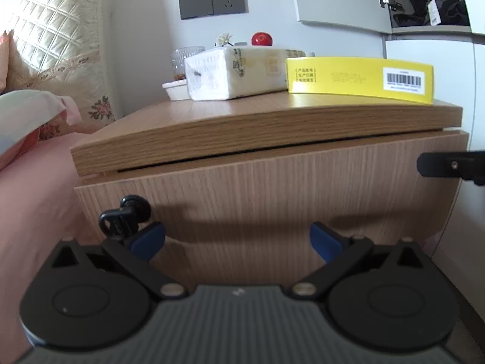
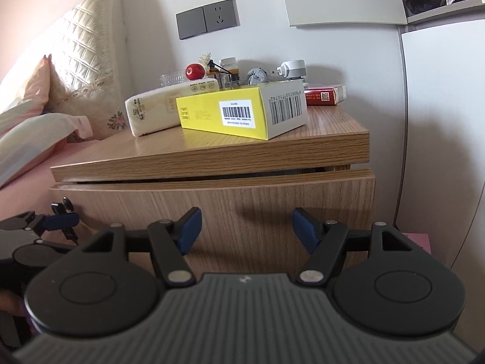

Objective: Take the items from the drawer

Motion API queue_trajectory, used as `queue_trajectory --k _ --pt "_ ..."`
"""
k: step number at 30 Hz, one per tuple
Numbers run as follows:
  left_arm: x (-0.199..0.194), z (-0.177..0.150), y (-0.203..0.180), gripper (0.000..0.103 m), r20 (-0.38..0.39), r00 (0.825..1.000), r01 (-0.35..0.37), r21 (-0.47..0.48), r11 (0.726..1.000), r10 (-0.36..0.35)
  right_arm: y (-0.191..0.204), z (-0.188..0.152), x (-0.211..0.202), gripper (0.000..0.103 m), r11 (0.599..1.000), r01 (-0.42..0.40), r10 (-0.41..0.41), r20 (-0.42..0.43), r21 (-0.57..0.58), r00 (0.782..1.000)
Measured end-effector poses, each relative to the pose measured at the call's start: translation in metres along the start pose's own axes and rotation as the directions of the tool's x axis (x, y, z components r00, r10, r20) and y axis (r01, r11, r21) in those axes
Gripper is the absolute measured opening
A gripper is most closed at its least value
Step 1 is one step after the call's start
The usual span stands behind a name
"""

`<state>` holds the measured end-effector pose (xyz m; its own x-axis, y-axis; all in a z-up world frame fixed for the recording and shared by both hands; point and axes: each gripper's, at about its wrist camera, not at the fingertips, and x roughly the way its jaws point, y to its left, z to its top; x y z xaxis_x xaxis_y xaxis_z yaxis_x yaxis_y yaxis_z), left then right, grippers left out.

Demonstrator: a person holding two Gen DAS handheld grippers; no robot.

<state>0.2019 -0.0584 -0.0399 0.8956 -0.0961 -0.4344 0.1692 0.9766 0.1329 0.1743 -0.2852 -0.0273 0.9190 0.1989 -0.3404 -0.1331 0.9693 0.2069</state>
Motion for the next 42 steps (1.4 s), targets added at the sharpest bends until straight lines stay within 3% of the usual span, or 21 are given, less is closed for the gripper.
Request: queue_trajectory --k 14,19,32,38,42 --pt "0.02 0.001 -0.001 0.103 0.04 0.999 -0.013 -0.006 1.0 0.013 -0.002 0.002 0.021 0.071 1.0 -0.002 0.003 0.028 -0.031 1.0" --pt "0.02 -0.001 0.001 0.103 0.048 0.999 0.001 0.011 1.0 -0.001 0.001 -0.003 0.021 0.071 0.997 0.005 -0.002 0.04 -0.083 0.999" --pt "0.0 -0.009 0.009 0.103 0.022 0.999 0.041 0.043 0.998 -0.042 -0.003 0.0 0.02 0.071 0.998 -0.008 0.008 0.01 -0.058 1.0" --pt "-0.022 -0.008 0.013 0.103 0.007 0.999 0.047 0.002 0.999 -0.047 0.005 0.001 0.008 0.071 0.998 -0.033 0.033 0.006 -0.054 0.999" --pt "-0.04 -0.002 0.023 0.103 0.017 0.999 0.036 -0.074 0.997 -0.035 0.01 0.005 -0.004 0.071 0.998 -0.045 0.046 0.019 -0.039 0.999"
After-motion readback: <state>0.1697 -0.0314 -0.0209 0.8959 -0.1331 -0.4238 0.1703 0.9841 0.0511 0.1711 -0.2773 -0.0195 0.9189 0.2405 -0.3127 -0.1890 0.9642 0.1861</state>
